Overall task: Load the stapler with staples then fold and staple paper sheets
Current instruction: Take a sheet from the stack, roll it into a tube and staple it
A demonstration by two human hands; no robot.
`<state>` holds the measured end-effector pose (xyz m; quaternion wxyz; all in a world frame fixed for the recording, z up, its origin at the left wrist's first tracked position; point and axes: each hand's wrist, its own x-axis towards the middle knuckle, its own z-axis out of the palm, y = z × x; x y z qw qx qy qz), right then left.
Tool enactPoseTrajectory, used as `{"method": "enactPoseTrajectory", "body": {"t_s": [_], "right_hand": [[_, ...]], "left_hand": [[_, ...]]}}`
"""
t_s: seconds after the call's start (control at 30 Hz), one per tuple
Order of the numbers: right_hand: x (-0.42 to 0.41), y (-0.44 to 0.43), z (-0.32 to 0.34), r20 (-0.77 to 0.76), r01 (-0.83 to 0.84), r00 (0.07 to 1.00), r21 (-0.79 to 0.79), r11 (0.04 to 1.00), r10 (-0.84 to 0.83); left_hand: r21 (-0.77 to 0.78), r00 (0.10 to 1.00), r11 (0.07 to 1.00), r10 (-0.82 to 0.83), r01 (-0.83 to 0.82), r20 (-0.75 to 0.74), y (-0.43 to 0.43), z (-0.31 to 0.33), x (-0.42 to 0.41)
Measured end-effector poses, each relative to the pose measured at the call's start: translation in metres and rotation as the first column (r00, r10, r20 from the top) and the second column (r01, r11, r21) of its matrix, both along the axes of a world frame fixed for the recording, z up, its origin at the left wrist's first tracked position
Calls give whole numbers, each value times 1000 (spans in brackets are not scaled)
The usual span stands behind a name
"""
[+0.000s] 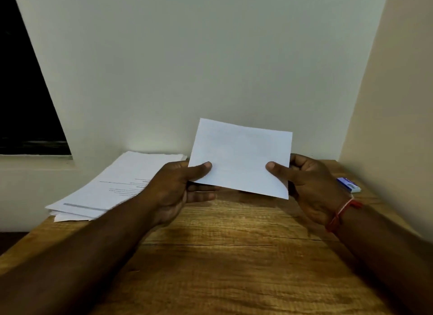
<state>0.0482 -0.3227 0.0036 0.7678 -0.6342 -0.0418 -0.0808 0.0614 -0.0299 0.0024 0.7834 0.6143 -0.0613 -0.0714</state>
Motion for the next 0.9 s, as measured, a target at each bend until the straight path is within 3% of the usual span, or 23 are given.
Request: {"method": "enactPoseTrajectory", "body": {"t_s": [0.17,0.3,0.57,0.9], "right_hand": [[-1,4,-2,-27,4,1000,-29,1000,-5],[-1,5,-1,-82,38,996,58,998,-33],[6,-3,0,-184,5,982,190,982,31],[14,-20,-2,-188,-185,960,127,975,207]], "left_hand": [[-108,988,983,147,-150,-40,6,4,5],[-170,996,982,81,-87,-38,2,7,1],[88,982,994,-73,58,174,12,0,4],[192,988,980,-77,51,132,24,-3,5]]}}
